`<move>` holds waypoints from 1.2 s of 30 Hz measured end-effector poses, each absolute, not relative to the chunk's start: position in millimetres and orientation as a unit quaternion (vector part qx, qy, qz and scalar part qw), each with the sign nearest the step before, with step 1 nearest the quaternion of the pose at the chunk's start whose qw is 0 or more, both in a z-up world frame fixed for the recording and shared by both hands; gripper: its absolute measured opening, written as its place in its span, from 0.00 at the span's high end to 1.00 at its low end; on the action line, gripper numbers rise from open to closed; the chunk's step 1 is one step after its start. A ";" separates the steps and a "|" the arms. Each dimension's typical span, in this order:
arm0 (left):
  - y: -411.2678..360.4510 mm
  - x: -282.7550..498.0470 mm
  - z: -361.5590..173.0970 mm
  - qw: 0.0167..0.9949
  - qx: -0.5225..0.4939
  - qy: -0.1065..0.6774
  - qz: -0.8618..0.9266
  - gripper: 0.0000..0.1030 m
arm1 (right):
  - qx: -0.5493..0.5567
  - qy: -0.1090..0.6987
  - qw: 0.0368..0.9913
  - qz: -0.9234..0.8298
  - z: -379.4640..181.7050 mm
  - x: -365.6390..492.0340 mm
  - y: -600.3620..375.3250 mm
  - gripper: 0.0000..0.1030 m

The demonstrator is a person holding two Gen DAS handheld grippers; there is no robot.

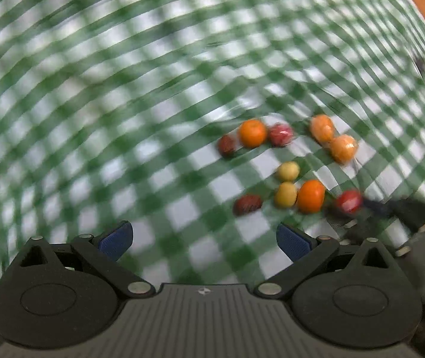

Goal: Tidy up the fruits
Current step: 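Move both tools to the fruit cluster and grasp the red plum with the right gripper, then grasp the yellow apricot with the left gripper while the right gripper holds the plum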

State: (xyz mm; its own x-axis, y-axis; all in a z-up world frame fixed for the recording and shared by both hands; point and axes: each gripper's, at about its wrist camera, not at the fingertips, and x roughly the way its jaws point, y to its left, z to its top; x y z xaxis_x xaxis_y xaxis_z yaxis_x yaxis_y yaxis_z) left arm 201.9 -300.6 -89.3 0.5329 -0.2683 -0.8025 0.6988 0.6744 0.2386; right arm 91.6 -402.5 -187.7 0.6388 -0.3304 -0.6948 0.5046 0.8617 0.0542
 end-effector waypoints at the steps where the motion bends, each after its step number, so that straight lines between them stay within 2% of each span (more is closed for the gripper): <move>1: -312.3 204.8 -96.7 0.821 0.303 0.374 -0.308 0.04 | 0.138 0.355 0.892 -0.244 -188.6 89.7 -411.3 0.68; 4: -338.4 213.1 -117.3 0.779 0.349 0.372 -0.365 0.17 | 0.180 0.347 0.881 -0.267 -189.4 82.1 -429.5 0.68; 10: -361.3 218.8 -147.3 0.716 0.400 0.361 -0.444 0.33 | 0.210 0.340 0.877 -0.268 -190.7 78.5 -440.7 0.68; 14: -370.2 222.7 -155.7 0.687 0.422 0.351 -0.475 0.39 | 0.236 0.335 0.871 -0.271 -191.7 78.7 -448.6 0.68; 18: -373.6 238.0 -152.2 0.681 0.382 0.385 -0.493 0.42 | 0.250 0.337 0.866 -0.271 -192.1 76.3 -450.3 0.68; 20: -375.0 243.0 -151.7 0.676 0.353 0.411 -0.499 0.55 | 0.249 0.336 0.867 -0.271 -192.0 76.7 -450.1 0.68; 21: -375.3 243.3 -151.6 0.674 0.343 0.419 -0.503 0.68 | 0.250 0.336 0.867 -0.271 -192.0 76.6 -450.3 0.68; 22: -376.3 241.9 -151.8 0.673 0.336 0.422 -0.507 0.72 | 0.251 0.336 0.866 -0.272 -192.2 76.6 -450.4 0.68; 28: -367.0 234.9 -141.0 0.705 0.324 0.406 -0.484 0.73 | 0.245 0.331 0.869 -0.275 -191.7 77.2 -450.6 0.68; 36: -290.6 213.8 -62.3 0.807 0.223 0.411 -0.359 0.72 | 0.205 0.285 0.890 -0.291 -180.4 72.5 -442.9 0.68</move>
